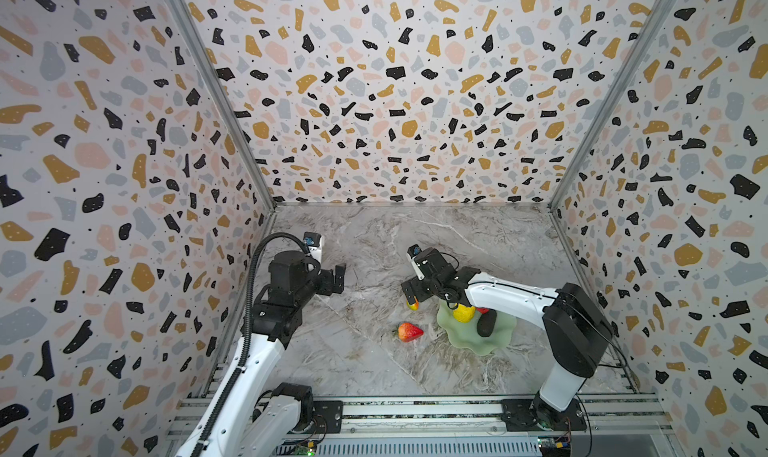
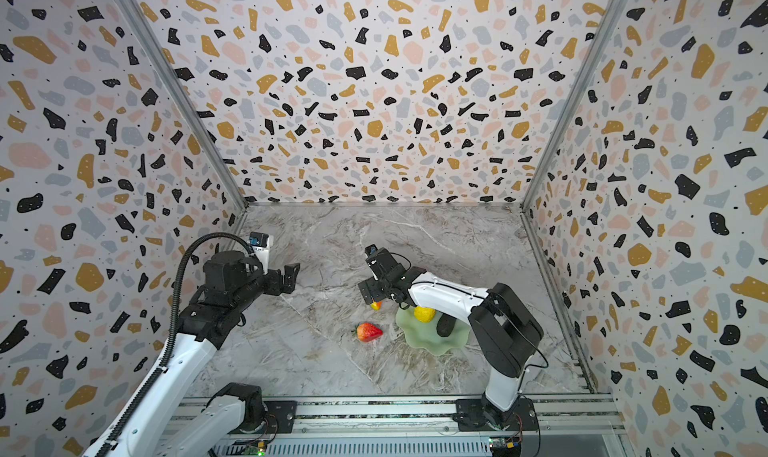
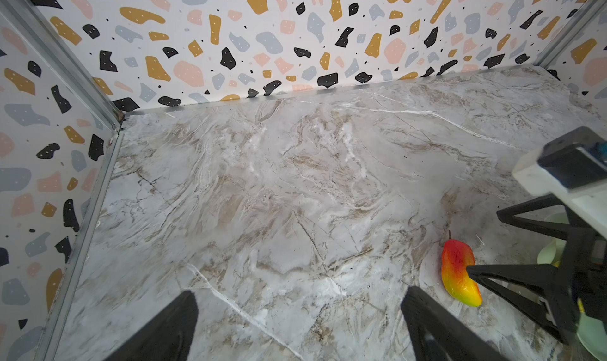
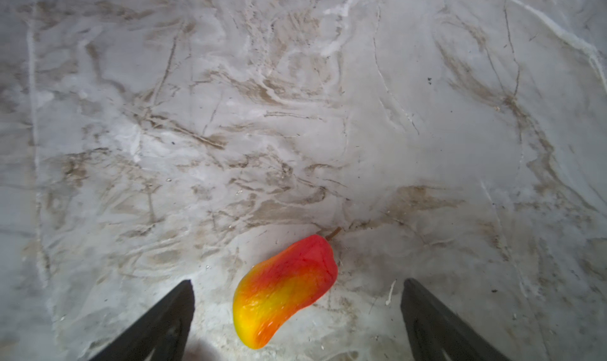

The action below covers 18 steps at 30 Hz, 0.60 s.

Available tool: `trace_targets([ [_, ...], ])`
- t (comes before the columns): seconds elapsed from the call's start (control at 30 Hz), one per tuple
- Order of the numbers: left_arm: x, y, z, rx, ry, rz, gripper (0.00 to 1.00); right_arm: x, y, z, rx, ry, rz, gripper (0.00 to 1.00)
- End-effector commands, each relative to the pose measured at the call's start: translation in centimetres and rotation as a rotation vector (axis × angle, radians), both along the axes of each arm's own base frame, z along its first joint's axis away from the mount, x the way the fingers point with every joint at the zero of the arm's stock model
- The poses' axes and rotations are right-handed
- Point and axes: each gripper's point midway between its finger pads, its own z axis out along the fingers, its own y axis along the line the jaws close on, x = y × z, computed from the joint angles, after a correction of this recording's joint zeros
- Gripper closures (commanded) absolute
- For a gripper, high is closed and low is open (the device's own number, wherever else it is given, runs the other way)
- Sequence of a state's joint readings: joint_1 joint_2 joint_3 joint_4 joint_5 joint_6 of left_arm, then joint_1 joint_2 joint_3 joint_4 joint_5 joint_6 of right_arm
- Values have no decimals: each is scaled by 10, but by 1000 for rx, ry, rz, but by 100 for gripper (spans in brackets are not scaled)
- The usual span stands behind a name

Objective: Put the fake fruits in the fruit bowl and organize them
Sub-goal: 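Move the right gripper back toward the second mango near the strawberry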

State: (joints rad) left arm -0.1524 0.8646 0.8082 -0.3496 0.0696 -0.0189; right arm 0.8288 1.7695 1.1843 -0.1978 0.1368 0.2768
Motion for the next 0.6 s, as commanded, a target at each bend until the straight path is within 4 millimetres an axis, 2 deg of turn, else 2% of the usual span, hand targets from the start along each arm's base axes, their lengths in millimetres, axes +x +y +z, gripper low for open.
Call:
trace_targets([
  [0.0, 1, -1, 6, -9, -36, -5, 1, 8, -4, 3, -13, -5, -53, 1],
  [0.27, 0, -2, 9, -13, -47, -8, 0, 10, 8, -9, 17, 33, -38, 0],
  [0.43, 0, 0, 9, -9, -50, -2, 0, 9, 20, -14, 61, 71, -3, 4],
  [0.57, 0, 0, 9, -9, -47, -1, 0, 7, 22, -20, 49, 80, 3, 8],
])
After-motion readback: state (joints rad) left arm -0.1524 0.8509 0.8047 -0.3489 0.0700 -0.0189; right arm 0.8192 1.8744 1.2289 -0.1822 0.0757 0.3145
